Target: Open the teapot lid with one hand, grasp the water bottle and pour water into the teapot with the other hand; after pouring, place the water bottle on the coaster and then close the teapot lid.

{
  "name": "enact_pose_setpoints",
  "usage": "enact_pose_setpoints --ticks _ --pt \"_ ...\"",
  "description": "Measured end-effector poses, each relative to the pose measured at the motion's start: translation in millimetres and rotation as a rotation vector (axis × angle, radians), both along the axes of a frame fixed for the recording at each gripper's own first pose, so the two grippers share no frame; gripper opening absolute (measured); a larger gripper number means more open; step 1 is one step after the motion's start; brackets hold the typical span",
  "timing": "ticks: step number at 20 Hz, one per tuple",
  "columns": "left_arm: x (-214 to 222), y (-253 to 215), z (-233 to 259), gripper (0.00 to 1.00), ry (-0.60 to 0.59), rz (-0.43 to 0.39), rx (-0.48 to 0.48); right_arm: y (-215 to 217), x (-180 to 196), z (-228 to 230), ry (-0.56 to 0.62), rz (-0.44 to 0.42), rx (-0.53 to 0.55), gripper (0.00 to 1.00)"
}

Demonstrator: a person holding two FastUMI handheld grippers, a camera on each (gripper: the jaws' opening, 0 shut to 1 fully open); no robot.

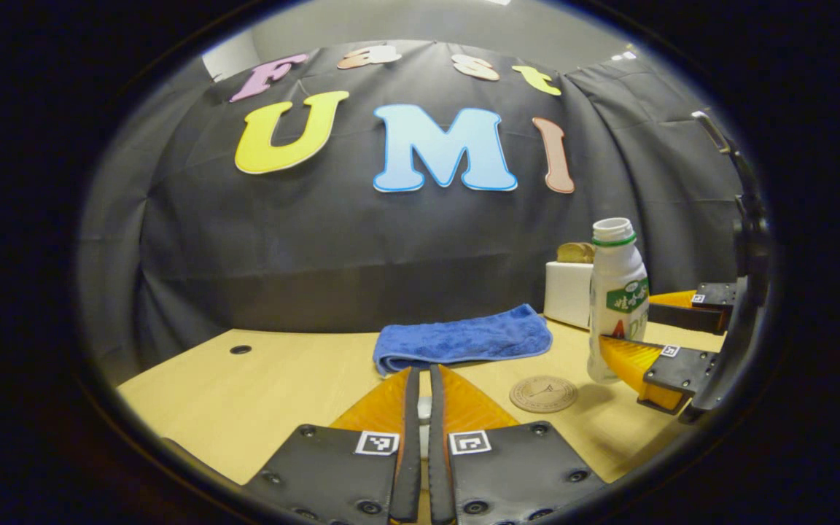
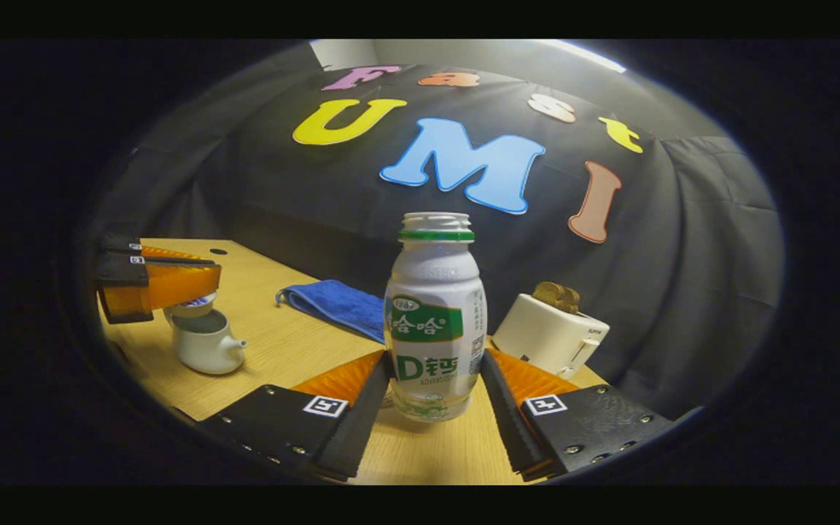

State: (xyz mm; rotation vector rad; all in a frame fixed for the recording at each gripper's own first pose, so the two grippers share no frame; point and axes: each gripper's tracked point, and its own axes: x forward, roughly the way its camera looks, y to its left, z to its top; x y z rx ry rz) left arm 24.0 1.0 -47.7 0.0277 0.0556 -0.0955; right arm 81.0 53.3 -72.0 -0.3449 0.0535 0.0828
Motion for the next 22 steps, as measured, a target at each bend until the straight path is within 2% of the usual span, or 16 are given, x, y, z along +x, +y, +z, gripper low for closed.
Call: enact_pose_setpoints --ticks 4,5,8,9,10,13,14,18,19,20,21,22 --pt "4.6 -6.3 -9.7 0.15 0.026 -0.006 0.008 -0.5 0.0 -0.3 0.0 -0.001 0.011 0.74" --pt "5.3 -6.2 -12.2 0.11 0.031 -0.005 0.014 -0.4 -0.4 0.3 0.0 -0.002 0.011 0.74" --pt "6.9 -7.2 -16.8 0.11 0.044 -0.008 0.02 0.4 -0.2 0.9 -0.004 -0.001 0.011 0.74" --pt "7.6 -8.0 -18.8 0.15 0.048 -0.006 0.026 0.3 -0.3 1.2 -0.003 0.0 0.013 0.74" --pt "8.5 -7.3 -19.0 0.11 0.051 -0.003 0.034 0.6 -0.9 0.2 -0.002 0.001 0.015 0.74" --pt "10.0 -7.2 -24.8 0.11 0.062 0.003 0.047 0.9 -1.2 1.1 -0.001 0.003 0.016 0.74" --pt "10.0 -7.1 -25.8 0.14 0.065 0.005 0.049 0.9 -1.7 0.9 -0.003 0.003 0.017 0.74" --pt "11.5 -7.3 -29.5 0.12 0.078 0.011 0.066 -0.3 -0.5 -0.9 0.001 -0.003 0.019 0.74" --pt "11.4 -4.9 -29.7 0.21 0.074 0.025 0.079 -0.1 -0.5 -0.8 0.003 -0.001 0.022 0.74" --pt "10.6 -4.1 -28.4 0.18 0.072 0.03 0.088 0.5 -0.7 -2.4 0.006 0.001 0.024 0.74" --pt "10.4 -3.8 -25.6 0.25 0.063 0.035 0.092 0.5 -1.5 -2.6 0.008 0.002 0.03 0.74" --pt "8.5 -3.5 -22.0 0.36 0.049 0.039 0.09 1.7 -0.8 -3.3 0.009 0.004 0.04 0.74"
